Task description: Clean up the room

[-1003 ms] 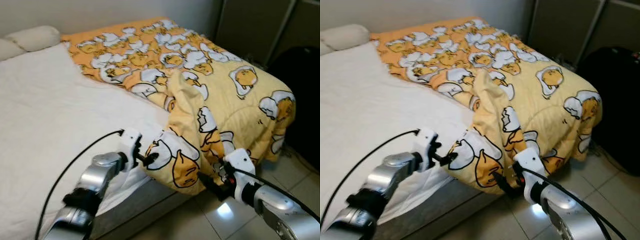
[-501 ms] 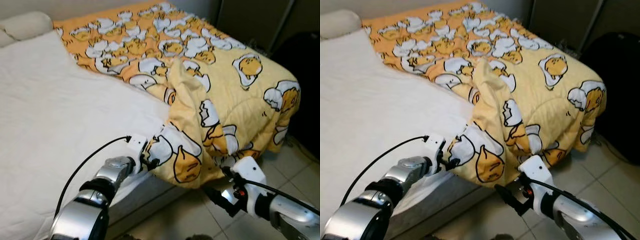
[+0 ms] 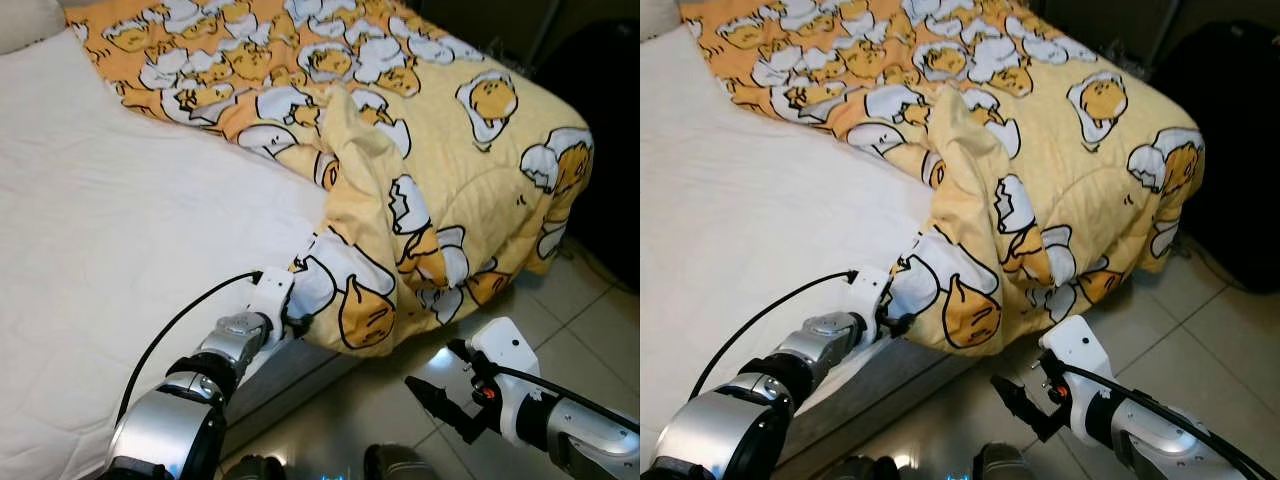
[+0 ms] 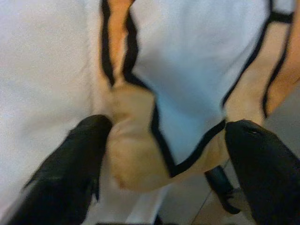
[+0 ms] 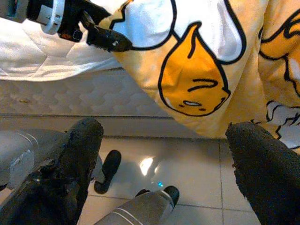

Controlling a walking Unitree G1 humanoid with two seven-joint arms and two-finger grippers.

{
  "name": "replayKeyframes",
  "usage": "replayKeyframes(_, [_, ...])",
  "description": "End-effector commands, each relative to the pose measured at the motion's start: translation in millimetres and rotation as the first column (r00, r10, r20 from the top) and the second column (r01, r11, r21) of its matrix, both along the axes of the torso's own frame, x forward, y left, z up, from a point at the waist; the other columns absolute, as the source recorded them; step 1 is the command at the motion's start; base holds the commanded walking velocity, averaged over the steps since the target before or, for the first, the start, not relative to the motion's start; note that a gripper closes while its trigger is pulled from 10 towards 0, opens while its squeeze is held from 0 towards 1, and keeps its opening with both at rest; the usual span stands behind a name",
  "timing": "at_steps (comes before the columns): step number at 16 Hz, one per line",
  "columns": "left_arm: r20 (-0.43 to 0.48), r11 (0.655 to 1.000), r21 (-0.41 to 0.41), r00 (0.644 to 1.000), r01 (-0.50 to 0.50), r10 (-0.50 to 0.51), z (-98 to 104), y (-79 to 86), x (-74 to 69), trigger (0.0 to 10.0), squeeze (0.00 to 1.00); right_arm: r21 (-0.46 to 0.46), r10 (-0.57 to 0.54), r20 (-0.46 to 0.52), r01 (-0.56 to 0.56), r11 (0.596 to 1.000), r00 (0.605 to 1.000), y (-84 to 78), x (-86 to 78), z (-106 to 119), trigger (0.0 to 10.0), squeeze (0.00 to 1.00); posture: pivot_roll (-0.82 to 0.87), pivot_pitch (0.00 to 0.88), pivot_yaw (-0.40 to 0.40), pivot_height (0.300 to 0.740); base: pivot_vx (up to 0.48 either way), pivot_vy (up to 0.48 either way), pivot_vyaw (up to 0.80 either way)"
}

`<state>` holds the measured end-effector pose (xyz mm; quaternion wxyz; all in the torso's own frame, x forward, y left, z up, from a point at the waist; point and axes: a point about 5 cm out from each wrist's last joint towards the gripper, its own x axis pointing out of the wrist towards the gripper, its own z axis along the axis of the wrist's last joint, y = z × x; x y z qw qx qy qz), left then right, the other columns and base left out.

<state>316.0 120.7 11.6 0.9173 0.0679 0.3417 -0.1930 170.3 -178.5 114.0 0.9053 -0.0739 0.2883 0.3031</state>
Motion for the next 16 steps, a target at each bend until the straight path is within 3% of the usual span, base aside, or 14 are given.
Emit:
replayKeyframes(1, [-0.019,0.999,0.02,0.999,-0.039,0.039,-5,8.1,-3.3,0.0,0.0,0.008,0.004,0.016,-0.004,1.0,1.0,1.2,-1.9,6,10.0,0.0,-0.34,0.201,0.073,0.74,0.0,0.0,0.0])
replayKeyframes(4, [-0.012,0.996,-0.044,0.997,-0.078,0.077,-2,10.0,-1.0,0.0,0.0,0.02,0.012,0.011,-0.012,1.0,1.0,2.0,-3.8,7,10.0,0.0,-0.33,0.199,0.075,0.74,0.0,0.0,0.0])
replayKeyframes(8, [0.022,0.994,-0.069,0.996,-0.088,0.09,2,10.1,2.1,0.0,0.0,0.03,0.001,0.012,-0.001,1.0,1.0,3.4,-0.8,4,10.0,0.0,-0.33,0.188,0.072,0.74,0.0,0.0,0.0])
replayKeyframes(10, [-0.017,0.98,-0.151,0.991,-0.131,0.13,0,7.9,0.5,0.0,0.0,0.03,0.0,0.013,-0.001,1.0,1.0,3.1,-1.0,4,10.0,0.0,-0.33,0.183,0.072,0.74,0.0,0.0,0.0])
replayKeyframes(16, [-0.007,0.98,-0.182,0.996,-0.085,0.085,0,5.4,-1.4,0.0,0.0,0.049,-0.001,0.028,0.0,0.999,1.0,7.3,6.2,2,10.0,0.0,-0.3,0.161,0.071,0.74,0.0,0.0,0.0])
